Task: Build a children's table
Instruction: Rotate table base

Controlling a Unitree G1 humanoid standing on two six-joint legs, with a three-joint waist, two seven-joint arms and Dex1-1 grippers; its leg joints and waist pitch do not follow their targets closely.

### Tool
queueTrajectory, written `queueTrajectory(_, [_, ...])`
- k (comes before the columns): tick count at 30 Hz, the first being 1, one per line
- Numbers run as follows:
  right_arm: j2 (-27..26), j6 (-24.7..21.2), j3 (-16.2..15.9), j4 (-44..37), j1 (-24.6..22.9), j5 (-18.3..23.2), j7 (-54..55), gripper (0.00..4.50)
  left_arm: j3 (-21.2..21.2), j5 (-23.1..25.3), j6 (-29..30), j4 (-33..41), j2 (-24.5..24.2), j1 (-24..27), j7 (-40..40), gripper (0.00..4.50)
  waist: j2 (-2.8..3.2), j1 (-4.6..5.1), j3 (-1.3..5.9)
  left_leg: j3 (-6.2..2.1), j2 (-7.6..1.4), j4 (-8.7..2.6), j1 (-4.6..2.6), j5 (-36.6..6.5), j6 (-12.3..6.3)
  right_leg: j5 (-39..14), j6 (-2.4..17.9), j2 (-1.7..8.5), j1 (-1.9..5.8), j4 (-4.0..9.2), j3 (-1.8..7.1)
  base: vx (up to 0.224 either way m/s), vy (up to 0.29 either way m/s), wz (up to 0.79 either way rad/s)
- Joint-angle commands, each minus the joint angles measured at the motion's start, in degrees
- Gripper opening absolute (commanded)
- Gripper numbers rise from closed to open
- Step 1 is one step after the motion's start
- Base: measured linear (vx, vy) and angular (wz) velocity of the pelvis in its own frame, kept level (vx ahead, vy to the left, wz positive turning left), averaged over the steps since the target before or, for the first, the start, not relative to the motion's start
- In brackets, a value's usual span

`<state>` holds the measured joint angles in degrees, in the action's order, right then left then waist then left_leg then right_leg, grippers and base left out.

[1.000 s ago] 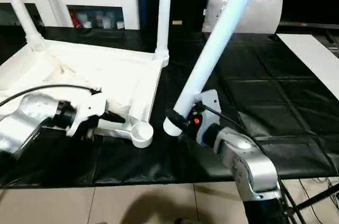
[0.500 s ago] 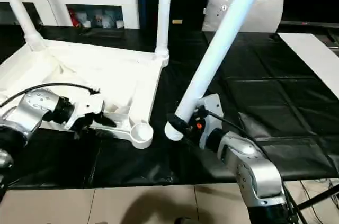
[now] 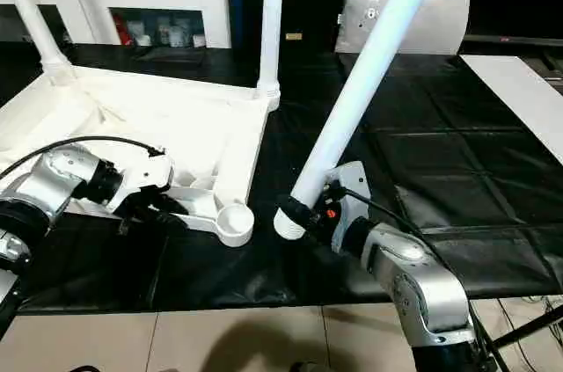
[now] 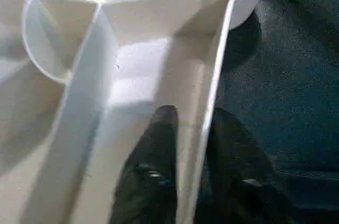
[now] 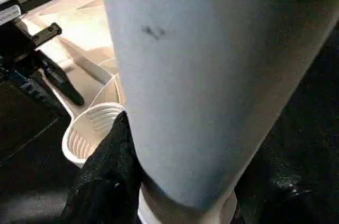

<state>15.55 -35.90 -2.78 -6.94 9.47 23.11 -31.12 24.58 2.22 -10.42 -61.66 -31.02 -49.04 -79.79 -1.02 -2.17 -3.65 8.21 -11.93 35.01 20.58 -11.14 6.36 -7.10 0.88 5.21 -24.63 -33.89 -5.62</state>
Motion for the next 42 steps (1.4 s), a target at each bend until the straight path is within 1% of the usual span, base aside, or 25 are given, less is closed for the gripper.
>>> queueTrajectory(1, [-0.41, -0.80, 0.93, -2.40, 0.68, 0.99, 0.76, 1.93, -2.00, -0.30, 3.41, -0.14, 1.28, -1.53, 2.95, 0.40, 1.12, -0.13, 4.16, 0.70, 0.17, -4.41, -0.31, -16.61, 0.07, -29.93, 5.69, 2.32, 3.99, 5.52, 1.72, 0.000, 0.000, 0.00])
queueTrajectory(5, [-0.42, -0.99, 1.08, -2.12, 1.21, 0.94, 0.93, 1.93, -2.25, 0.31, 5.62, 0.64, 2.54, -1.25, 4.57, 0.32, 1.38, 0.10, 4.11, 0.44, -0.03, -4.72, -0.82, -18.67, -0.08, -30.90, 5.31, 2.36, 4.21, 5.99, 1.29, 0.000, 0.000, 0.00])
queueTrajectory(6, [-0.31, -0.98, 1.05, -1.85, 1.61, 0.88, 1.00, 1.93, -2.48, 0.33, 7.77, 2.29, 3.46, -0.74, 5.62, 0.19, 1.64, 0.23, 4.34, 0.27, -0.12, -4.93, -0.33, -17.26, -0.10, -28.32, 5.98, 2.45, 4.85, 5.64, 1.31, 0.000, 0.000, 0.00])
queueTrajectory(7, [-0.18, -0.96, 0.99, -1.58, 2.03, 0.74, 1.01, 1.93, -2.96, -0.30, 10.09, 4.36, 4.40, -0.12, 6.43, 0.11, 1.31, 0.35, 4.41, 0.39, -0.19, -4.88, -0.42, -16.57, -0.18, -26.67, 6.82, 2.48, 4.72, 5.48, 1.53, 0.000, 0.000, 0.00])
queueTrajectory(10, [-0.34, -1.49, 1.10, -1.22, 3.18, 0.70, 1.38, 1.93, -3.99, -1.67, 16.01, 11.26, 6.25, 2.27, 9.51, 0.04, 1.62, 0.29, 4.51, 0.58, -0.16, -4.77, -0.25, -14.50, -0.38, -22.98, 8.77, 2.42, 4.96, 4.87, 1.82, 0.000, 0.000, 0.00])
queueTrajectory(11, [-0.38, -1.62, 1.11, -1.20, 3.32, 0.73, 1.44, 1.93, -3.93, -1.67, 16.75, 12.46, 6.43, 2.75, 9.87, 0.01, 1.48, 0.29, 4.71, 0.68, -0.35, -4.74, -0.31, -13.34, -0.45, -20.66, 9.87, 2.47, 5.07, 4.49, 2.01, 0.000, 0.000, 0.00])
queueTrajectory(12, [-0.40, -1.85, 0.75, -1.03, 3.81, 0.62, 1.45, 1.93, -3.56, -1.51, 18.39, 16.23, 6.89, 4.48, 10.56, 0.00, 2.02, 0.15, 4.80, 0.74, -0.25, -4.64, -0.34, -12.43, -0.68, -19.04, 10.59, 2.47, 5.10, 4.28, 2.09, 0.000, 0.000, 0.00])
queueTrajectory(13, [-0.39, -1.86, 0.71, -1.00, 3.86, 0.60, 1.43, 1.93, -3.52, -1.50, 18.50, 16.59, 6.94, 4.66, 10.63, 0.00, 1.58, 0.31, 4.82, 0.88, -0.10, -4.58, 0.09, -11.09, -1.19, -17.56, 10.76, 2.17, 5.33, 4.22, 2.04, 0.000, 0.000, 0.00])
queueTrajectory(14, [-0.36, -1.84, 0.46, -0.85, 4.08, 0.56, 1.40, 1.93, -3.46, -1.37, 18.76, 18.09, 7.17, 5.44, 10.90, 0.00, 1.55, 0.19, 4.92, 0.97, -0.02, -4.46, -0.12, -10.80, -1.35, -17.34, 10.87, 2.17, 5.25, 4.21, 2.06, 0.000, 0.000, 0.00])
queueTrajectory(16, [-0.35, -1.68, 0.17, -0.52, 4.50, 0.45, 1.38, 1.93, -3.53, -1.46, 18.37, 20.41, 7.71, 6.90, 11.43, 0.00, 1.61, 0.14, 5.05, 0.93, 0.06, -4.44, 0.20, -8.99, -1.89, -17.04, 10.78, 2.22, 5.55, 3.97, 2.07, 0.000, 0.000, 0.00])
queueTrajectory(17, [-0.33, -1.77, 0.17, -0.31, 5.07, 0.48, 1.38, 1.93, -3.46, -1.86, 16.10, 23.99, 8.04, 9.22, 10.91, 0.00, 1.71, 0.15, 5.02, 1.01, 0.03, -4.39, 0.10, -8.80, -2.12, -17.88, 10.50, 2.18, 5.35, 4.08, 2.08, 0.000, 0.000, 0.00])
queueTrajectory(18, [-0.28, -1.88, 0.22, -0.29, 5.29, 0.56, 1.34, 1.93, -3.50, -2.12, 15.34, 25.27, 8.15, 10.12, 10.76, 0.00, 1.75, 0.20, 4.93, 1.03, 0.04, -4.43, 0.21, -8.92, -2.23, -19.15, 10.03, 2.19, 5.32, 4.26, 2.03, 0.000, 0.000, 0.00])
queueTrajectory(19, [-0.25, -1.99, 0.25, -0.28, 5.43, 0.64, 1.33, 1.93, -3.58, -2.21, 15.47, 26.46, 8.12, 10.76, 10.77, 0.00, 1.80, 0.25, 4.82, 1.13, -0.04, -4.50, -0.13, -9.80, -2.29, -21.08, 9.44, 2.09, 4.93, 4.54, 2.01, 0.000, 0.000, 0.00])
queueTrajectory(23, [0.25, -1.97, -0.06, -0.04, 5.95, 0.55, 0.52, 1.93, -3.35, -2.51, 13.52, 30.98, 7.46, 13.47, 10.40, 0.00, 2.02, 0.33, 4.63, 1.08, -0.04, -4.68, -0.29, -12.13, -2.08, -25.11, 7.40, 2.02, 4.61, 5.07, 1.83, 0.000, 0.000, 0.00])
queueTrajectory(26, [1.06, -1.95, -0.66, 0.11, 6.51, 0.57, -0.78, 1.93, -3.67, -2.85, 12.90, 32.99, 6.70, 15.19, 10.21, 0.00, 1.93, 0.43, 4.69, 1.00, 0.11, -4.63, -0.20, -12.64, -2.01, -27.16, 5.84, 2.08, 4.59, 5.30, 1.71, 0.000, 0.000, 0.00])
queueTrajectory(30, [1.17, -1.89, -0.71, 0.06, 6.68, 0.67, -0.95, 1.93, -4.75, -2.67, 12.42, 33.07, 7.10, 16.24, 12.25, 0.00, 1.85, 0.43, 4.67, 1.20, 0.38, -4.45, -0.11, -12.14, -2.47, -29.01, 4.78, 1.98, 4.36, 5.62, 1.65, 0.000, 0.000, 0.00])
queueTrajectory(31, [1.25, -1.62, -0.76, 0.19, 6.74, 0.59, -1.13, 1.93, -5.61, -3.91, 12.55, 32.99, 7.69, 16.54, 11.77, 0.00, 1.57, 0.28, 4.82, 1.21, 0.41, -4.40, -0.14, -11.44, -2.63, -29.78, 4.06, 2.03, 4.30, 5.58, 1.62, 0.000, 0.000, 0.00])
queueTrajectory(32, [1.26, -1.42, -0.75, 0.30, 6.81, 0.54, -1.25, 1.93, -5.96, -4.63, 13.36, 33.38, 7.78, 16.74, 11.11, 0.00, 1.53, 0.31, 4.79, 1.24, 0.41, -4.43, 0.00, -11.14, -2.70, -29.85, 3.91, 2.01, 4.31, 5.64, 1.64, 0.000, 0.000, 0.00])
queueTrajectory(33, [1.27, -1.29, -0.74, 0.38, 6.85, 0.51, -1.32, 1.93, -6.16, -5.07, 13.94, 33.68, 7.80, 16.88, 10.70, 0.44, 1.78, 0.30, 4.85, 1.18, 0.34, -4.45, -0.05, -11.02, -2.63, -29.72, 3.86, 2.07, 4.26, 5.61, 1.61, 0.000, 0.000, 0.00])
queueTrajectory(34, [1.20, -0.85, -0.75, 0.45, 6.87, 0.46, -1.42, 1.93, -6.30, -5.13, 13.90, 33.65, 7.58, 17.05, 10.56, 0.55, 1.80, 0.34, 4.87, 1.16, 0.30, -4.47, -0.04, -10.97, -2.67, -29.42, 3.89, 2.05, 4.21, 5.61, 1.62, 0.000, 0.000, 0.00])
queueTrajectory(35, [1.11, -0.33, -0.71, 0.58, 6.91, 0.45, -1.55, 1.93, -6.39, -5.05, 13.53, 33.34, 7.44, 17.11, 10.54, 0.55, 1.67, 0.37, 4.91, 1.22, 0.33, -4.44, 0.01, -10.98, -2.78, -28.75, 4.21, 2.03, 4.21, 5.53, 1.59, 0.000, 0.000, 0.00])
queueTrajectory(37, [0.67, 0.44, -0.38, 0.71, 6.91, 0.76, -1.68, 1.93, -6.76, -4.54, 12.65, 32.97, 7.38, 17.22, 11.65, 0.68, 1.87, 0.37, 4.98, 1.14, 0.12, -4.54, 0.02, -11.03, -2.83, -27.54, 4.89, 2.07, 4.22, 5.47, 1.61, 0.000, 0.000, 0.00])
queueTrajectory(39, [0.06, 1.49, 0.18, 0.90, 6.90, 1.18, -1.83, 1.93, -7.17, -4.14, 11.93, 32.58, 7.43, 17.22, 12.74, 0.74, 1.66, 0.43, 4.94, 1.11, 0.17, -4.62, 0.11, -12.11, -2.78, -27.58, 4.46, 2.02, 4.30, 5.48, 1.52, 0.000, 0.000, 0.00])
queueTrajectory(40, [-0.79, 2.92, 1.12, 1.06, 6.84, 1.91, -2.04, 1.93, -8.73, -5.96, 14.03, 33.33, 7.87, 17.09, 12.67, 0.74, 1.84, 0.37, 4.93, 1.15, 0.23, -4.57, 0.01, -12.31, -2.71, -28.00, 4.35, 2.07, 4.25, 5.52, 1.52, 0.000, 0.000, 0.00])
queueTrajectory(42, [-1.07, 3.33, 1.47, 1.08, 6.82, 2.30, -2.19, 1.93, -9.57, -6.95, 15.12, 33.84, 8.04, 17.03, 12.24, 0.77, 1.74, 0.46, 4.82, 1.16, 0.31, -4.56, -0.05, -12.66, -2.59, -29.66, 3.79, 2.04, 4.14, 5.81, 1.40, 0.000, 0.000, 0.00])
